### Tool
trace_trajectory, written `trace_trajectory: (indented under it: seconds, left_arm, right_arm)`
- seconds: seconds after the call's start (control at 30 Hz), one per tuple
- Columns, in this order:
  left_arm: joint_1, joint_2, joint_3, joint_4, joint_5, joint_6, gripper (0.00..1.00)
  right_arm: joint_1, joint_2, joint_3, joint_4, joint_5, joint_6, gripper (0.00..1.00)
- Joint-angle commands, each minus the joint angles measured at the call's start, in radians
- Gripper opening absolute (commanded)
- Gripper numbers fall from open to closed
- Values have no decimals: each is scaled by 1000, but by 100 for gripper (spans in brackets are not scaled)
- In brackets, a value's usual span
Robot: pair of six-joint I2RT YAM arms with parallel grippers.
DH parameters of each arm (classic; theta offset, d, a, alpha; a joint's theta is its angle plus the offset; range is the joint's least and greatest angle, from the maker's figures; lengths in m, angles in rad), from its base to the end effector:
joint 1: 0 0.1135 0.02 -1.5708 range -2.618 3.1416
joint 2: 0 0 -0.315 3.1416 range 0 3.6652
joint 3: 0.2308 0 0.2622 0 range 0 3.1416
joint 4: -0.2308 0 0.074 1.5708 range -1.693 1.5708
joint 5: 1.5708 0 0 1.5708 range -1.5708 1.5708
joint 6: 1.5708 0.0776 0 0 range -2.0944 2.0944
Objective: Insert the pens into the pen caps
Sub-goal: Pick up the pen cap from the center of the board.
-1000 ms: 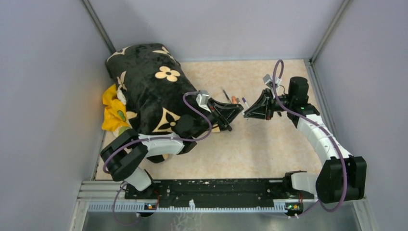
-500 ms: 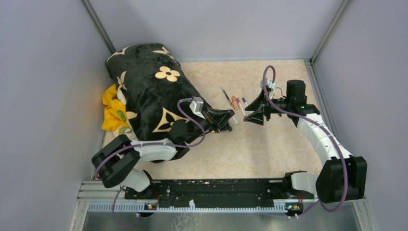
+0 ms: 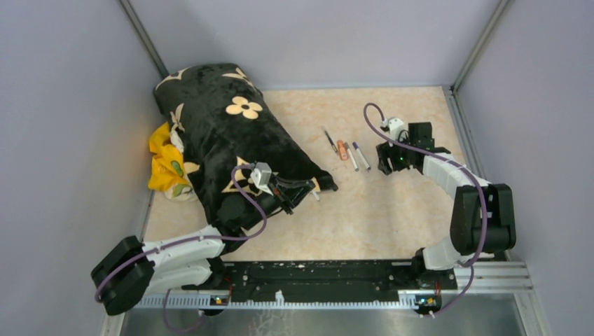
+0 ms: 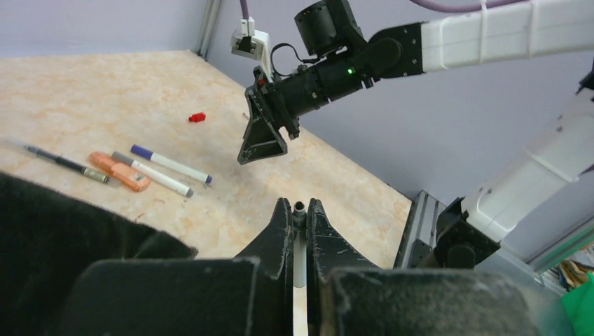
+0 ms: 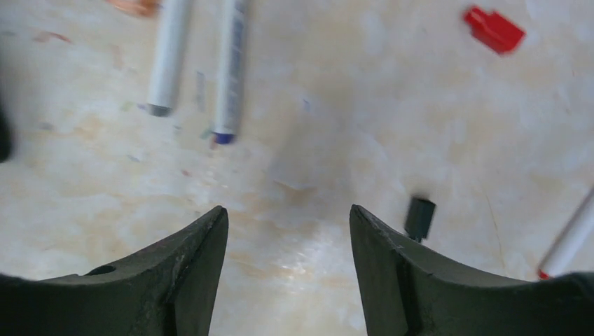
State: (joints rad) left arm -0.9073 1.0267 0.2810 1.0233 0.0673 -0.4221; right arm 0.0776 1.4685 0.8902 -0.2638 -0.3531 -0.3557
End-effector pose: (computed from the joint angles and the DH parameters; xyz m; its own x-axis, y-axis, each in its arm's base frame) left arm 0.1380 -0.1850 0.2954 -0.1844 -0.4278 -0.8849 0.8226 0.4256 -0.3772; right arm 0.3290 0.0525 0.2280 -0.5920 -0.3738 -0.7141 -0.5424 0.8401 0.0099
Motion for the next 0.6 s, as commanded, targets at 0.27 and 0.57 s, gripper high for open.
trace_trajectory:
  seconds: [0.27,0.57]
  left_arm:
    - [2,-87,-88,-78,-14,8,0]
    - [2,-92,-92,-76,-9,3,0]
  right_arm:
    - [-116,114,96,14,306,63,43]
    - [-153,167,110,12,291,58,33]
